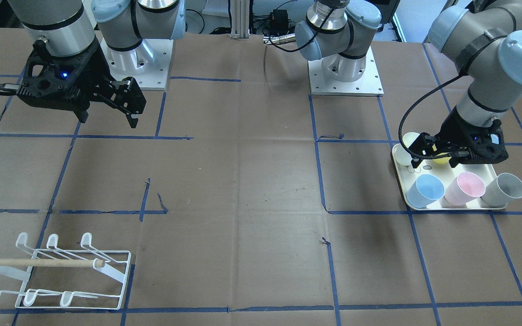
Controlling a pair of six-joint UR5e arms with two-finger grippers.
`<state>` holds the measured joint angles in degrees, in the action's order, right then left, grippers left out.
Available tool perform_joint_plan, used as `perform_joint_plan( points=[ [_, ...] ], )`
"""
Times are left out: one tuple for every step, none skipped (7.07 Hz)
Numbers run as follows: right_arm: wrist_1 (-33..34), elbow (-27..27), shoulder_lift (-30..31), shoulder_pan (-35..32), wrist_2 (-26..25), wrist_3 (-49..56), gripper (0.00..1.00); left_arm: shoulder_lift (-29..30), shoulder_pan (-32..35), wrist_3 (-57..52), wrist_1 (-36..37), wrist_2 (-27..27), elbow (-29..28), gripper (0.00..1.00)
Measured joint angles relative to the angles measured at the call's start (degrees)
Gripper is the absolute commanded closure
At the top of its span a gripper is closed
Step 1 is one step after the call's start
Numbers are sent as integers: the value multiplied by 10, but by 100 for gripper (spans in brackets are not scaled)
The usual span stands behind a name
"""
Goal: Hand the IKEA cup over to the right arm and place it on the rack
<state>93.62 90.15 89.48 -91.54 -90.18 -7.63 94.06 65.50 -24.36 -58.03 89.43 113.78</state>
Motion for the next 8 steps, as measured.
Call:
perform_joint_plan(
  points=[
    [0,0,0,0,0,0,0,22,0,-2,41,0,24,1],
    [1,0,0,0,0,0,0,46,0,-3,83,1,45,1],
    [0,0,0,0,0,0,0,62,-1,-5,109,3,57,1],
    [0,0,0,0,0,0,0,70,-5,-6,120,6,62,1],
    [0,0,0,0,0,-1,0,71,-10,-7,124,7,64,1],
    [0,0,0,0,0,0,0,70,-13,-7,124,8,64,1],
    [0,0,0,0,0,0,0,69,-15,-6,123,8,64,29],
    [0,0,0,0,0,0,0,69,-15,-5,122,8,63,66]
  ],
)
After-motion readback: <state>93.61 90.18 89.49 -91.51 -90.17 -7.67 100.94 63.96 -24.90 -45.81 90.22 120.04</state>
